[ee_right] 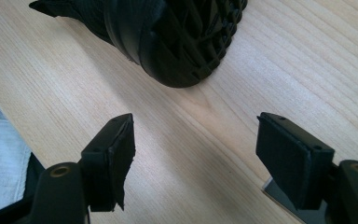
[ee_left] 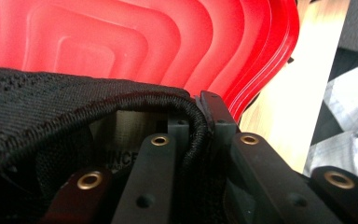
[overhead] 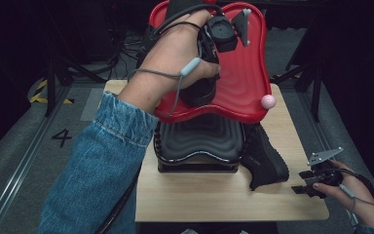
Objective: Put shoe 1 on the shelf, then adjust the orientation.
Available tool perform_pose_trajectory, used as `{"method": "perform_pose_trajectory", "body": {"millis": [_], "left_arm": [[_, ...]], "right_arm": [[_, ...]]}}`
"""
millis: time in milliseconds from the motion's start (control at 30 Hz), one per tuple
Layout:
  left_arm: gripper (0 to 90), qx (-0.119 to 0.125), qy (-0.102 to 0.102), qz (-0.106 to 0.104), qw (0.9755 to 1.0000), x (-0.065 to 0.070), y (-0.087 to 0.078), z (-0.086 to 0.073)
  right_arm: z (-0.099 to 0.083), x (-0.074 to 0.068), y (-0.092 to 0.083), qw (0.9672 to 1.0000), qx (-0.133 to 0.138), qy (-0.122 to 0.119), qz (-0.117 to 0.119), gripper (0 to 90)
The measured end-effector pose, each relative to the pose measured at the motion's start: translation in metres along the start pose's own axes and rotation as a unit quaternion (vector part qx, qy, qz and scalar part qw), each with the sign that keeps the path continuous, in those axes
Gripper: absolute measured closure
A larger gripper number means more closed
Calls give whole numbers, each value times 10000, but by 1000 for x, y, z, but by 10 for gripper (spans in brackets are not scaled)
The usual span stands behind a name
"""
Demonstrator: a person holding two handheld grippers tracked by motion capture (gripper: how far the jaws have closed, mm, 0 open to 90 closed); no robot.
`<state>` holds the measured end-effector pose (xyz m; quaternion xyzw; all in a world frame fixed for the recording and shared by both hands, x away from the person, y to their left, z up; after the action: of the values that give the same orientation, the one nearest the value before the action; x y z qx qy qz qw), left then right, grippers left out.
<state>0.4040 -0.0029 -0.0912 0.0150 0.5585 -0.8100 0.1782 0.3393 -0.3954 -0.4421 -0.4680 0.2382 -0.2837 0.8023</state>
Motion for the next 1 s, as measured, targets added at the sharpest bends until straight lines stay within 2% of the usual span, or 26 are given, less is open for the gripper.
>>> {"method": "perform_pose_trajectory", "body": {"millis": [33, 67, 100, 167, 233, 300, 333, 367, 400, 467, 500, 533, 600, 767, 833, 867, 933, 1000], "left_arm": [[764, 117, -91, -66, 9999, 0, 0, -1], [718, 182, -127, -23, 9998, 0, -1, -2], [667, 166, -170, 55, 9997, 0, -3, -3], [622, 207, -324, 55, 9992, 0, -3, -5], [573, 112, -330, 108, 9993, 1, -6, -6], [544, 152, -262, 100, 9995, 1, -9, -6], [522, 179, -384, 105, 9990, 3, -10, -7], [493, 182, -411, 137, 9989, 4, -12, -7], [464, 174, -321, 199, 9991, 2, -14, -7], [432, 171, -331, 266, 9990, 3, -17, -8], [419, 188, -461, 265, 9984, 5, -20, -8], [398, 186, -368, 331, 9986, 4, -22, -8], [377, 215, -532, 392, 9976, 7, -26, -9], [343, 231, -460, 505, 9974, 10, -39, -13], [337, 275, -577, 472, 9968, 13, -45, -15], [346, 249, -518, 432, 9974, 13, -48, -16], [359, 307, -560, 387, 9972, 14, -54, -19], [359, 344, -567, 431, 9969, 15, -59, -21]], "right_arm": [[0, 0, 0, 10000, -1, -2, -2, 286], [0, 0, 0, 10000, -5, -2, -3, 284], [1, 0, 0, 10000, -7, -4, -2, 283], [1, 0, 1, 10000, -13, 2, -7, 280], [2, -1, 1, 10000, -19, -23, -7, 279], [3, -2, 1, 10000, -11, -34, -5, 278], [3, -2, 1, 10000, -7, -31, -9, 277], [3, -2, 1, 10000, -11, -34, -13, 277], [3, -2, 1, 10000, -12, -30, -15, 276], [2, -3, 1, 10000, -23, -37, -13, 275], [2, -3, 1, 10000, -22, -40, -15, 275], [2, -3, 0, 10000, -9, -43, -19, 274], [2, -3, 0, 10000, 6, -55, -25, 274], [2, -3, -5, 9999, 59, -40, -108, 270], [2, -3, -5, 9999, 56, -31, -104, 270], [2, -3, -5, 9999, 48, -25, -92, 270], [4, -3, -3, 9999, 44, -45, -88, 270], [6, -4, -1, 10000, 28, -74, -47, 270]]}}
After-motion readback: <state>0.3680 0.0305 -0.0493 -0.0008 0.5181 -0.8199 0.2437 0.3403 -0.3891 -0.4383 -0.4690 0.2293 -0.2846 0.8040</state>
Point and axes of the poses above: each handheld gripper's, and its own axes: y roughly forward along the jaws, z roughly out of its top, x roughly to its right, the point moved 2 cm from there along y, roughly forward along the jaws, and after that the axes turned 1 degree about x, right-handed, at the moved point
